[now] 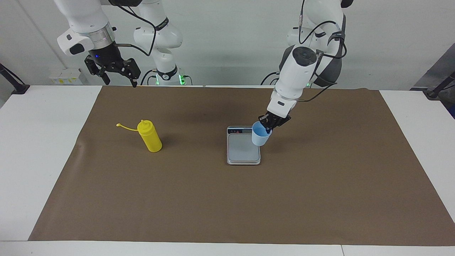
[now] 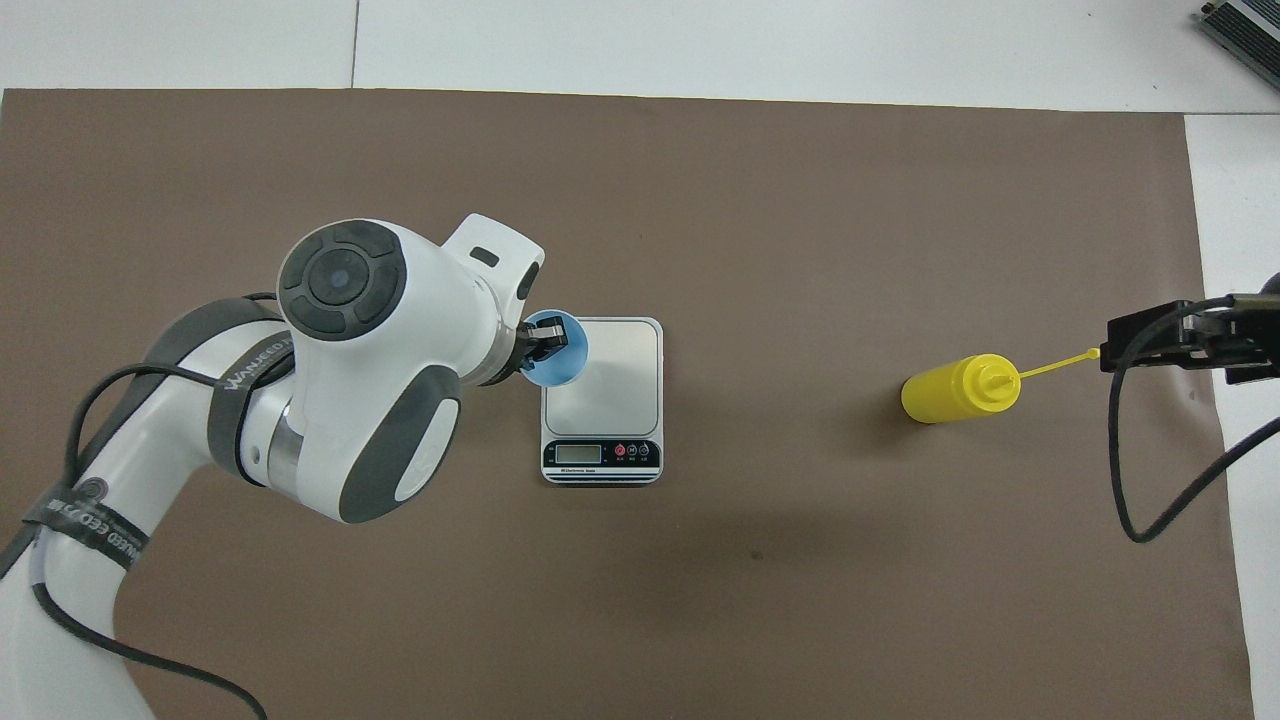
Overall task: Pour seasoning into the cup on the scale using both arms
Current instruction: 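Lift the blue cup with the left gripper and carry it over the scale, then lower the blue cup onto the scale and open the left gripper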
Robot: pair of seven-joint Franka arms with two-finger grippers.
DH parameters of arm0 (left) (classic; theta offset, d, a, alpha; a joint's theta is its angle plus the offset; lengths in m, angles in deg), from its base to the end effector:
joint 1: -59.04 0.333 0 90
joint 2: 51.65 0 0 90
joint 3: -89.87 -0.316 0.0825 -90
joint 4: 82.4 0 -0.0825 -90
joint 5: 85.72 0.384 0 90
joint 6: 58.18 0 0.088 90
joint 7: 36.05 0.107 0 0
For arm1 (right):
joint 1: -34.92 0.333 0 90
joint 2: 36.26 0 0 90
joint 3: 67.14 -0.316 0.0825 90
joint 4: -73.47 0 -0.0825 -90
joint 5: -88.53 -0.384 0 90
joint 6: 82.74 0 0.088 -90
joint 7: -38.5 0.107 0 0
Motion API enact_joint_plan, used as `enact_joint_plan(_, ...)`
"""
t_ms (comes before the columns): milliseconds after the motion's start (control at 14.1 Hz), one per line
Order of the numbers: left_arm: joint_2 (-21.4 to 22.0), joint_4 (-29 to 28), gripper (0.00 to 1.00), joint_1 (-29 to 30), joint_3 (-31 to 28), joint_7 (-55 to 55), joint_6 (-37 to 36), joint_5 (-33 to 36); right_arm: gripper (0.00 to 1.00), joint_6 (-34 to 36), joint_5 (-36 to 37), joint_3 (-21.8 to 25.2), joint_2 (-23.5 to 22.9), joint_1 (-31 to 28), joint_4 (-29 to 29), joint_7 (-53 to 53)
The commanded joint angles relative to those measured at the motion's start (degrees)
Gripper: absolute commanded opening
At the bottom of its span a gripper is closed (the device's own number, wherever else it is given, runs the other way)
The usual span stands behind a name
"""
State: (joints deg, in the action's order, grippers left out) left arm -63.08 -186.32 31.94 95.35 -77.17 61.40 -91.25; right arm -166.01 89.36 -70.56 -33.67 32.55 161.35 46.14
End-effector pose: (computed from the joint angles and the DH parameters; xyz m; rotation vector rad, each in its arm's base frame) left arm 0.5228 -0.3360 0.4371 2.9989 0.2951 -0.0048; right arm 0.5282 0.0088 0.6561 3.1161 -0.1818 -0.0530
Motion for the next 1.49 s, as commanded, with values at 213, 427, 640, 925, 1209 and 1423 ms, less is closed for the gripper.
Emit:
enact_joint_plan(213,-3.3,1.5,0.00,-2.8,-0.9,-4.2,3.1,2.9,1.00,-0.1,-1.0,-0.3,1.9,-0.4,2.2,1.0)
enact_joint_plan(427,-3.3,0.3,0.00,-3.8,-0.9,-4.6,3.3,3.0,1.00,0.0,-1.0,-0.3,2.1,-0.4,2.6,1.1)
enact_joint_plan(640,-3.1,-0.9,0.00,-3.9,-0.9,-4.6,3.5,3.1,1.00,0.2,-1.0,-0.3,2.1,-0.8,2.7,0.9)
enact_joint_plan(925,-2.5,-2.5,0.00,-4.7,-0.8,-5.6,3.7,3.0,1.00,-0.6,-1.0,-0.3,2.4,-0.8,3.4,0.4)
enact_joint_plan(1209,-2.5,-2.6,0.00,-4.9,-0.8,-5.8,4.0,3.0,1.00,-0.6,-1.0,-0.3,2.4,-0.8,3.4,0.4)
enact_joint_plan(1423,-2.5,-3.6,0.00,-5.0,-0.8,-5.9,6.5,3.0,1.00,-0.6,-1.0,-0.3,2.4,-0.7,3.3,0.4)
